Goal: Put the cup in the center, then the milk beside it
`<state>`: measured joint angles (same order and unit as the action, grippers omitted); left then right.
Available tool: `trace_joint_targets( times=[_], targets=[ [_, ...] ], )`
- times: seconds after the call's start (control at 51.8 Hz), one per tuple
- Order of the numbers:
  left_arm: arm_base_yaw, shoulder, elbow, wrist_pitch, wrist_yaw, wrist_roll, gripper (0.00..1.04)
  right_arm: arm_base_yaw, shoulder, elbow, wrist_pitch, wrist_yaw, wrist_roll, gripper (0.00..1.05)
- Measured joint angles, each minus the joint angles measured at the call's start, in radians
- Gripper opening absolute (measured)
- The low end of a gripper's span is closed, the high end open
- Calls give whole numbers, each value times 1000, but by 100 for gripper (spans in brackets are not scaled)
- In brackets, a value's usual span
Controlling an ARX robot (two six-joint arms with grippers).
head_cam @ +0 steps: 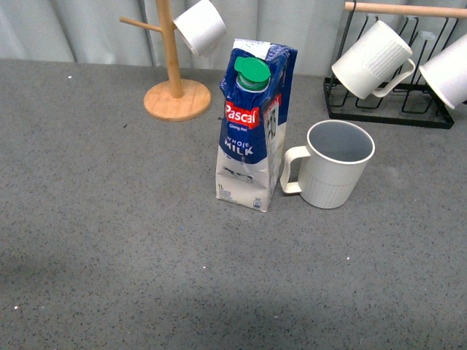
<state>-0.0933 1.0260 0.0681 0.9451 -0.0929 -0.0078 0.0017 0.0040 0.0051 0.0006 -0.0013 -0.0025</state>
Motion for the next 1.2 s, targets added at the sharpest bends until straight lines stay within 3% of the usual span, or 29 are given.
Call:
trace_joint_targets(
  times=[0.135, 0.232, 0.869, 1.197],
  targets=[
    [58, -99, -24, -78, 80, 1, 4, 0, 0, 0, 0, 0, 0, 95],
    [87, -175, -37, -138, 86, 0, 4, 0, 0, 0, 0, 1, 0, 95],
    [91, -648, -49, -565, 93, 1, 4, 0, 0, 0, 0, 0, 0, 95],
    [91, -774, -49, -689, 93, 1, 4, 0, 0, 0, 0, 0, 0, 95]
  ],
)
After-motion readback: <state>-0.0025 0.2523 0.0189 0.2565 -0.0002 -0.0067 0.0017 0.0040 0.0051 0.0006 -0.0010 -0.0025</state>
